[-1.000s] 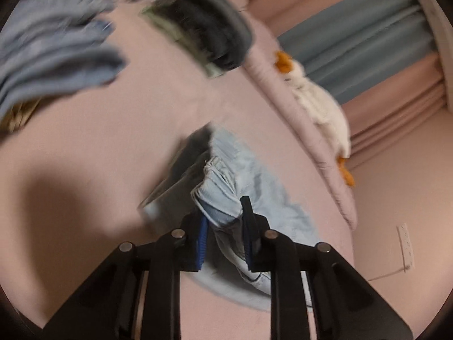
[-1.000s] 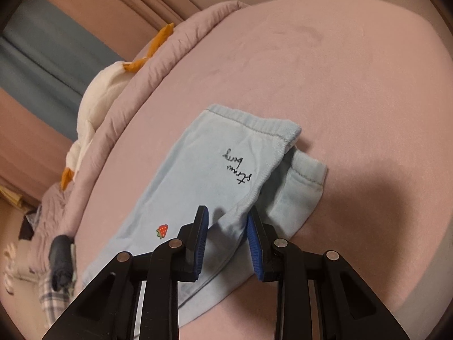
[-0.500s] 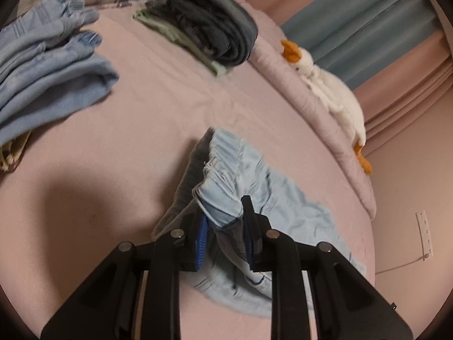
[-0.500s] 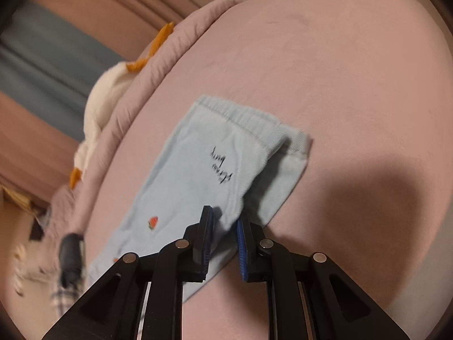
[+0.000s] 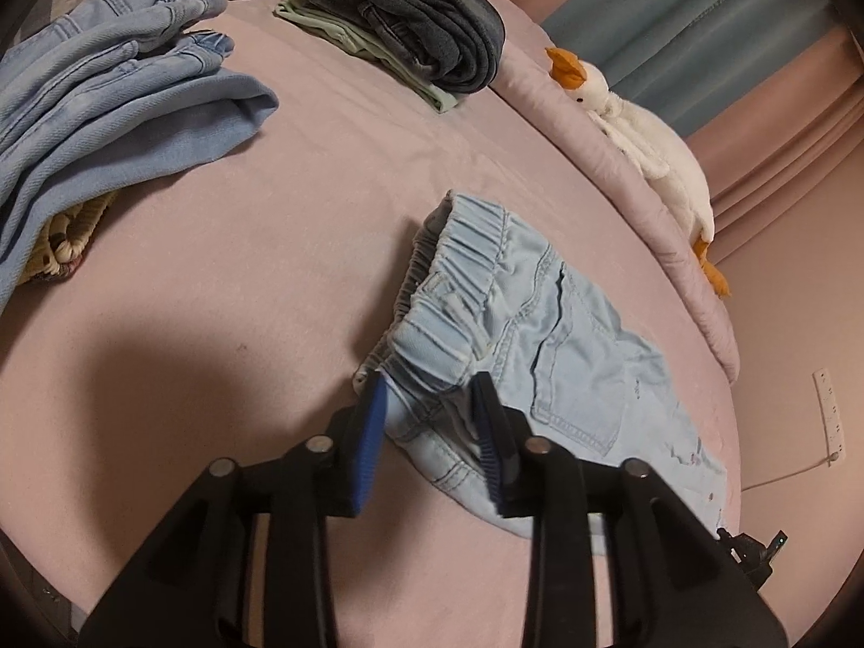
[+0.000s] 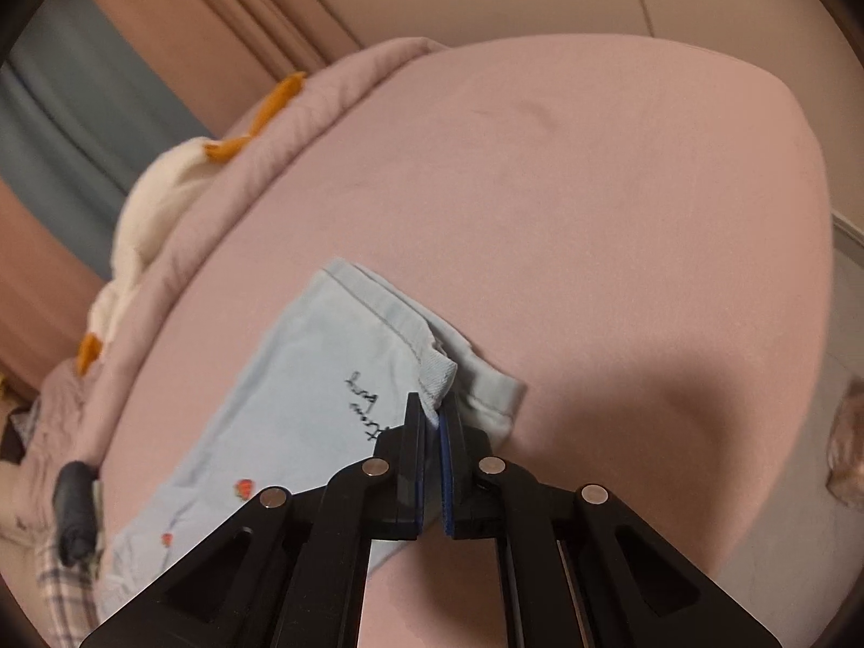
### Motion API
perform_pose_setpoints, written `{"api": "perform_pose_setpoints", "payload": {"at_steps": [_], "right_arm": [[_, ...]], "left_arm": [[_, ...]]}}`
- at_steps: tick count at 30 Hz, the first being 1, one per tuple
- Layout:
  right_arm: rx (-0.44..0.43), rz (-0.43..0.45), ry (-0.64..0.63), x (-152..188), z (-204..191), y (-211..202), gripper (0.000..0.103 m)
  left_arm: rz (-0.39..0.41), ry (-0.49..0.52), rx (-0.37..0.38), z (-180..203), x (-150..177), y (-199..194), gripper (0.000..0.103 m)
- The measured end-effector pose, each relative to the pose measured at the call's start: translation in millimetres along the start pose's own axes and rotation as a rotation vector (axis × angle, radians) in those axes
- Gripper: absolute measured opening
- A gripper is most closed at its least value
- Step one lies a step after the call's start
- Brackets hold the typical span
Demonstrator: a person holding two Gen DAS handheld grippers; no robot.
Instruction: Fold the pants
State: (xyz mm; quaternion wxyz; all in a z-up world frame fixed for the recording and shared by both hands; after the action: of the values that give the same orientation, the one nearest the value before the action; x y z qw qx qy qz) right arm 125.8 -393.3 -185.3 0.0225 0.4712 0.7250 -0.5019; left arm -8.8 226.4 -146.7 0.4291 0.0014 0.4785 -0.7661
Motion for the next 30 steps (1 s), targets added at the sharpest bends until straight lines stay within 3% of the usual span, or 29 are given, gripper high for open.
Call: {"api": "perform_pose_setpoints", "payload": {"at_steps": [2, 5, 7, 8, 11, 14, 16, 19, 21, 24, 27, 30], "right_arm": [[0.037, -0.002, -0.013, 3.5, 2.9, 4.8, 0.005], [0.049, -0.028, -0.011, 2.5, 7.4, 1.4, 0.008], [0.106, 0.018, -0.031, -2.4, 3.9, -15.6, 0.027], [0.174, 0.075, -0.069, -5.8, -1.1, -30.1, 0.035], [0.234, 0.166, -0.214, -7.2, -30.4, -51.5, 0.036], [0.134, 0.106, -0.399, 11.2, -86.2, -46.6, 0.036], [0.037, 0.03, -0.546, 42.2, -134.4, -33.9, 0.036], [-0.106, -0.1, -0.758, 106.9, -203.4, -11.8, 0.036], [-0.162, -0.169, -0.91, 157.6, -244.3, 1.1, 0.036], [-0.216, -0.246, -1.05, 206.0, -280.4, 8.7, 0.036], [-0.353, -0.296, -1.234, 248.3, -302.4, -10.4, 0.036], [-0.394, -0.301, -1.418, 280.5, -304.5, -21.2, 0.036]], "left_arm": [[-0.007, 0.008, -0.025, -2.8, 1.7, -2.8, 0.055], [0.022, 0.053, -0.067, -6.6, 3.1, -25.3, 0.061], [0.058, 0.113, -0.116, -3.7, 2.9, -39.0, 0.062], [0.086, 0.16, -0.143, 1.6, 2.3, -47.3, 0.063], [0.114, 0.272, -0.141, 29.6, -0.5, -49.7, 0.063], [0.079, 0.371, -0.084, 66.8, 4.6, -28.2, 0.063], [0.028, 0.474, -0.064, 102.5, 14.2, 0.4, 0.062], [-0.051, 0.582, -0.024, 138.1, 26.0, 37.2, 0.062], [-0.115, 0.595, -0.049, 144.2, 28.9, 56.5, 0.061], [-0.166, 0.689, -0.02, 150.8, 38.2, 57.5, 0.062], [-0.176, 0.919, -0.024, 151.0, 61.5, 46.4, 0.063], [-0.207, 1.08, -0.064, 141.5, 79.4, 48.7, 0.063]]}}
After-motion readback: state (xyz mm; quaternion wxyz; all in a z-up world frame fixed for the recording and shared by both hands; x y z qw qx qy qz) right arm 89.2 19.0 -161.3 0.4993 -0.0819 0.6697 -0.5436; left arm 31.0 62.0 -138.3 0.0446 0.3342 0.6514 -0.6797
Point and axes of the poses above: each gripper's, at about its wrist camera, not at the fingertips, and y roughly the way its jaws point, z to its right, x to its underside, the point moved 4 cm from there along y, roughly the way its jaws point, and after that the axes turned 4 degrees about -z, right-handed, at the moved point
